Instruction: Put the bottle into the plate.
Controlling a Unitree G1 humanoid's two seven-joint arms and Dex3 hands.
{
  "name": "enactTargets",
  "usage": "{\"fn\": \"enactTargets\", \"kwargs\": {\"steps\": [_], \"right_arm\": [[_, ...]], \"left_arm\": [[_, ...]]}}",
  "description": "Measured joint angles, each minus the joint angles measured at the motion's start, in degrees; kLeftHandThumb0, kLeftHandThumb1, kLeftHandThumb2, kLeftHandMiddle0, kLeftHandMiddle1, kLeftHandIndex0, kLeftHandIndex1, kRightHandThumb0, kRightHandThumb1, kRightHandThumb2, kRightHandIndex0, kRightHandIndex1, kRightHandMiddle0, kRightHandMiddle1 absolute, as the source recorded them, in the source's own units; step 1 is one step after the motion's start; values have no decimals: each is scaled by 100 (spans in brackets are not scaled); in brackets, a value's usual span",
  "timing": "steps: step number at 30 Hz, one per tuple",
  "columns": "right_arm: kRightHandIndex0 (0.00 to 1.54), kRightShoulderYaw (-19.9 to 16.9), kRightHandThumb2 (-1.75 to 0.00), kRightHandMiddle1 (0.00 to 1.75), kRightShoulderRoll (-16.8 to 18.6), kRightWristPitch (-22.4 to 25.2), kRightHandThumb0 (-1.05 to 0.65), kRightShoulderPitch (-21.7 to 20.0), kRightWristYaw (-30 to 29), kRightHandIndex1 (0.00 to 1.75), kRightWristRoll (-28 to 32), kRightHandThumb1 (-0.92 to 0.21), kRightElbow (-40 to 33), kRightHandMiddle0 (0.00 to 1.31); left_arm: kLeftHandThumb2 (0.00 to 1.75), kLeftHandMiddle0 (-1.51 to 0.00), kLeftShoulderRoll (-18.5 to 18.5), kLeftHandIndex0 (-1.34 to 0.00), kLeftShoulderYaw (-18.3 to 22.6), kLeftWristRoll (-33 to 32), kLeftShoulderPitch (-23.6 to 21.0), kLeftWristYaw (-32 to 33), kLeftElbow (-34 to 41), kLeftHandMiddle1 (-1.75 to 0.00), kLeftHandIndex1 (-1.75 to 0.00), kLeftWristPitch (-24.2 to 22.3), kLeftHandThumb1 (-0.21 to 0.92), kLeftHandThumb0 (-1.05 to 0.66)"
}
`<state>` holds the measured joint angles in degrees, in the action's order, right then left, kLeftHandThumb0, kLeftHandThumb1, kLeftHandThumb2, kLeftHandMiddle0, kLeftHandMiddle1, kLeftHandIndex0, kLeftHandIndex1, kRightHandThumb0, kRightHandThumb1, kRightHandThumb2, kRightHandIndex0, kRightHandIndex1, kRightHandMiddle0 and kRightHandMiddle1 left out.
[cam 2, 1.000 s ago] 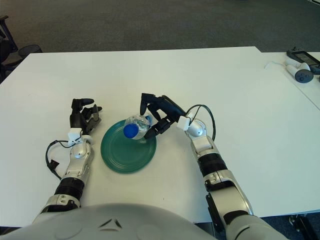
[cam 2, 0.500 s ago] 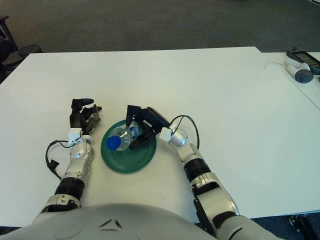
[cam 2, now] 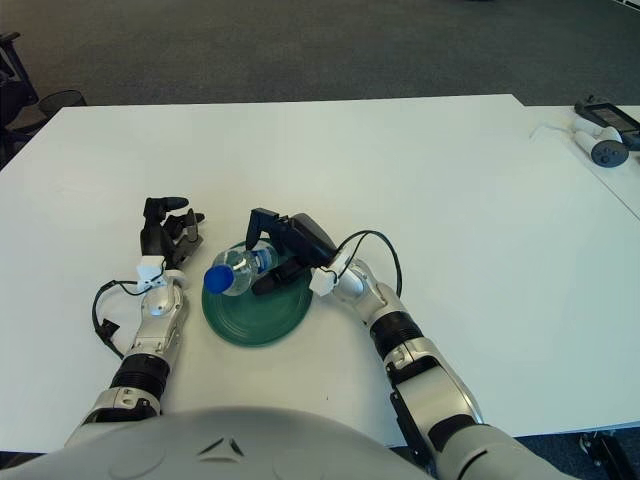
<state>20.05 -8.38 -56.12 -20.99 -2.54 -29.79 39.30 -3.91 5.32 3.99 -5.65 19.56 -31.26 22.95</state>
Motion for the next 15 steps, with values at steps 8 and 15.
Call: {"fn": "enactTargets", "kwargs": {"steps": [8,15], "right_arm": [[73,72,-112,175,-76,43,-44,-29,72,175,128,-46,13,50],[34,119,-99,175,-287,24,-42,-73,-186,175,-143,-57,-134,42]], "left_arm": [[77,-61,-20,-30,-3,1,-3,42,0,-117,-175,-5,74,-37],[76,-61,-27,-30,-4,-8,-8,40,-7,-118,-175,17,75,-37]]}}
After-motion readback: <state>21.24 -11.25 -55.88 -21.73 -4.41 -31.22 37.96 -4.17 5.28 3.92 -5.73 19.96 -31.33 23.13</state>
